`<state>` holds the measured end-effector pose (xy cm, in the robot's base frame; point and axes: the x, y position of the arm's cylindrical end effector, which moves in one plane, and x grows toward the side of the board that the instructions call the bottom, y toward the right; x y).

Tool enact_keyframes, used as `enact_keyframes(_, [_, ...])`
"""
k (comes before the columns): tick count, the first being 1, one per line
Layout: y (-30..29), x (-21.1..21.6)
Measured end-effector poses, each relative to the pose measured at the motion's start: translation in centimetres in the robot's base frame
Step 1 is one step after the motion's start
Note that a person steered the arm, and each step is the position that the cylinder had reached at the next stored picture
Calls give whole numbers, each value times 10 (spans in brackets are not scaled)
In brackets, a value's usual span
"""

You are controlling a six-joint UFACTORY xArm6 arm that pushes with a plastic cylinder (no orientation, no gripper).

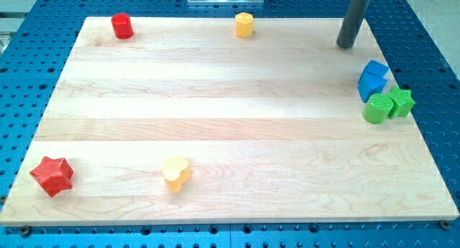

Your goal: Separate the triangle from cube

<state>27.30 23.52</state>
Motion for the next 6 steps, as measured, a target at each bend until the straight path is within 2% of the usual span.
enact_keyframes(1, [11,-22])
enact_keyframes(3, [110,30])
enact_keyframes(4, [93,95])
enact_keyframes(5, [55,134])
enact_keyframes(6, [-12,141])
